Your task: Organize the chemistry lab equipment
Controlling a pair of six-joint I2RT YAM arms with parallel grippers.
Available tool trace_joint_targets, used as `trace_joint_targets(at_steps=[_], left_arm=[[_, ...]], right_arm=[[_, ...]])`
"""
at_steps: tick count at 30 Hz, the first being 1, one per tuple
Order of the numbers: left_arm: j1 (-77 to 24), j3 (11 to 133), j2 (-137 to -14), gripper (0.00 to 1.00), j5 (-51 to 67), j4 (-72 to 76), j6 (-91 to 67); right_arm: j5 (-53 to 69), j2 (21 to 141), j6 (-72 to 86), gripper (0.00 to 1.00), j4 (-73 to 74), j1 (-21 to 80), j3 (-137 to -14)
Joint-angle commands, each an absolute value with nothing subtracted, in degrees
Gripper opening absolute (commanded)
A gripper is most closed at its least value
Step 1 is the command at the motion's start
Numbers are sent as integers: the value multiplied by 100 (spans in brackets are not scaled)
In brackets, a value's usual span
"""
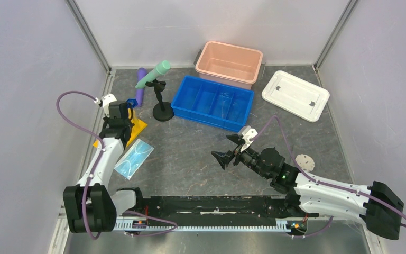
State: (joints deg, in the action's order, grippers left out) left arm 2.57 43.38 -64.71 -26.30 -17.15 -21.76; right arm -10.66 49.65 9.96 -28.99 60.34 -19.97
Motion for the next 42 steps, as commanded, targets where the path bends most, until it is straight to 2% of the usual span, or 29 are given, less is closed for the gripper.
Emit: trace_joint_targets(at_steps=[1, 6, 10, 15, 20, 22, 26, 29, 36, 42], left_arm=[[299, 4337, -6512, 27, -2617, -1551, -2477], [299, 4556, -6427, 49, -2648, -1891, -2687], [299, 4768, -6263, 53, -2340, -2202, -2824], [290, 4973, -5829, 54, -1629, -2511, -2732], [282, 5086, -5437, 54, -310, -2600, -2560], [244, 5060, -5300, 54, 569, -2529, -2530], [-340, 4913, -5001, 54, 1590, -2367, -2476], [-780, 4654, -4778, 54, 2160, -2171, -2512], [-1530, 4230, -4713, 55, 3509, -1858, -2215], [-2120, 4094, -4671, 59, 3357, -1881, -1863]], right_arm=[[-1230, 4836, 969, 98, -3003, 6021, -2021], [-1806, 4822, 1295, 98, -2623, 6021, -2097], [-2296, 4857, 1669, 98, -2122, 6021, -2295], [-2673, 4982, 1974, 98, -1240, 6012, -2801], [-3150, 5250, 2631, 98, -94, 6012, -3412], [-3586, 5402, 3168, 98, 779, 6018, -3734], [-4229, 5601, 4180, 98, 2266, 5981, -4222], [-4530, 5659, 4663, 97, 2837, 5889, -4233], [-4249, 5527, 5239, 94, 3701, 4676, -3826], [-4204, 5275, 5441, 94, 4407, 3749, -3717]])
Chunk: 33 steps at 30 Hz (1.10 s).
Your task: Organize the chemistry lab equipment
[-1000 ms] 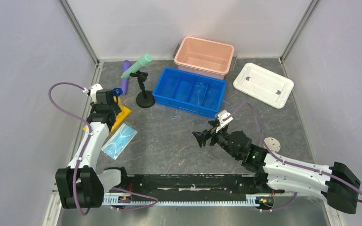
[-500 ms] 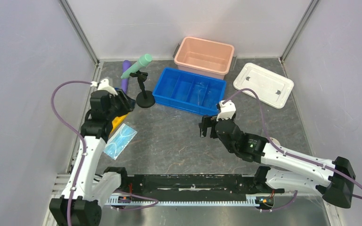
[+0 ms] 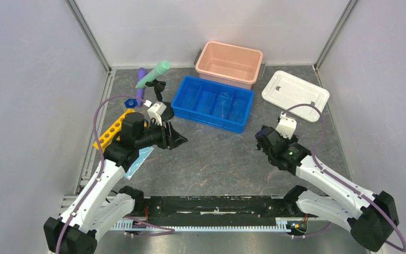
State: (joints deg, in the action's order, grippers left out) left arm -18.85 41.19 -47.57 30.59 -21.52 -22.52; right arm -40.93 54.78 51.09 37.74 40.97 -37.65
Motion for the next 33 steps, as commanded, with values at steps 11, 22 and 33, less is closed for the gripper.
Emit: trace_joint_targets(at_steps=[11, 22, 33], left_arm=[[-2378, 4273, -4674, 62, 2597, -2365, -1597], [-2555, 4354, -4491, 64, 1771, -2928, -1200], [-2878, 4364, -4448, 65, 1416, -2997, -1083]], right_arm=[[-3880, 5753, 3912, 89, 3830, 1948, -3295], [-3950, 6821, 3279, 51, 3214, 1278, -3315], [-4172, 7645, 3170, 50, 3199, 1283, -3621]])
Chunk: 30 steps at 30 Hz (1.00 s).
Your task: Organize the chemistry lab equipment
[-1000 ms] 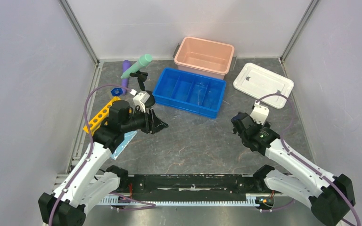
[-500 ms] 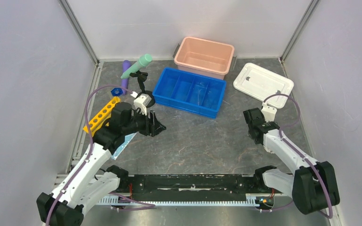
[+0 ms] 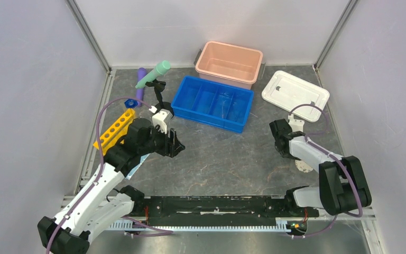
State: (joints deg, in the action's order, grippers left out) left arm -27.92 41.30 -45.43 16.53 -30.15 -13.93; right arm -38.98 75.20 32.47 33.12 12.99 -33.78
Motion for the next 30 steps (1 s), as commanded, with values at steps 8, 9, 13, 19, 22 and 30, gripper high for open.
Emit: trace_joint_targets(at_steps=[8, 9, 13, 19, 22, 30], left_arm=[[-2956, 4364, -4364, 66, 1226, -3041, -1055], [-2953, 4351, -4343, 66, 1208, -3052, -1055], [-2958, 4351, -4323, 66, 1154, -3049, -1046], [-2955, 4370, -4359, 66, 1064, -3041, -1024], [-2954, 4381, -4367, 67, 955, -3057, -1012], [-2954, 4366, -4276, 67, 906, -3024, -1011]], right_arm=[[-4418, 7744, 2968, 28, 3203, 1292, -3654], [-4485, 7735, 2924, 25, 3208, 1300, -3669], [-4546, 7652, 2781, 12, 3200, 1319, -3708], [-4505, 7562, 2550, 0, 3200, 1415, -3881], [-4469, 7483, 2462, 0, 3205, 1411, -3990], [-3679, 7028, 1973, 0, 3296, 1424, -4616]])
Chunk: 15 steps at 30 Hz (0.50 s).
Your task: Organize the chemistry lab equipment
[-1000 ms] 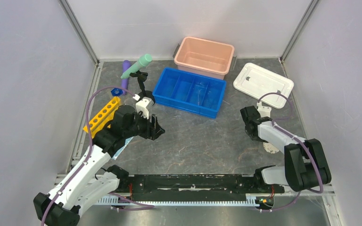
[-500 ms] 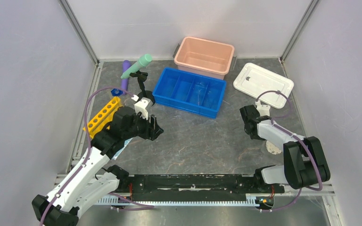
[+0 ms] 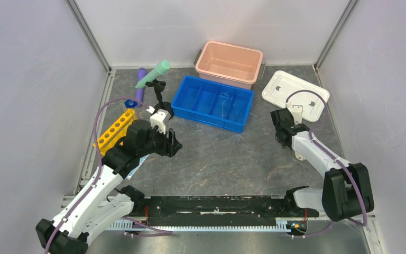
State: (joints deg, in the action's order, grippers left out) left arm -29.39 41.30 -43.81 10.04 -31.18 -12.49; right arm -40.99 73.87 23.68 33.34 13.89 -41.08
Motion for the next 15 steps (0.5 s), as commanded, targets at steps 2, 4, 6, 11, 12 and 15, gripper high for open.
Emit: trace_joint_targets(at_steps=[2, 4, 6, 11, 12, 15], left_arm=[[-2954, 4364, -4261, 67, 931, -3034, -1011], [-2958, 4351, -4222, 67, 940, -3032, -1011], [-2954, 4363, -4207, 67, 939, -3024, -1011], [-2953, 4489, -4300, 67, 1140, -2852, -1011], [-2953, 4570, -4378, 70, 1182, -2809, -1290], [-2955, 4837, -4639, 70, 1210, -2737, -1302]], right_arm=[[-3407, 6863, 1840, 0, 3305, 1422, -4817], [-3312, 6681, 1807, 0, 3333, 1424, -4991], [-3213, 6546, 1730, 0, 3343, 1421, -5162], [-2975, 6277, 1644, 0, 3338, 1423, -5543], [-2908, 6228, 1626, 0, 3280, 1424, -5628], [-2723, 6092, 1502, 0, 2930, 1422, -5813]])
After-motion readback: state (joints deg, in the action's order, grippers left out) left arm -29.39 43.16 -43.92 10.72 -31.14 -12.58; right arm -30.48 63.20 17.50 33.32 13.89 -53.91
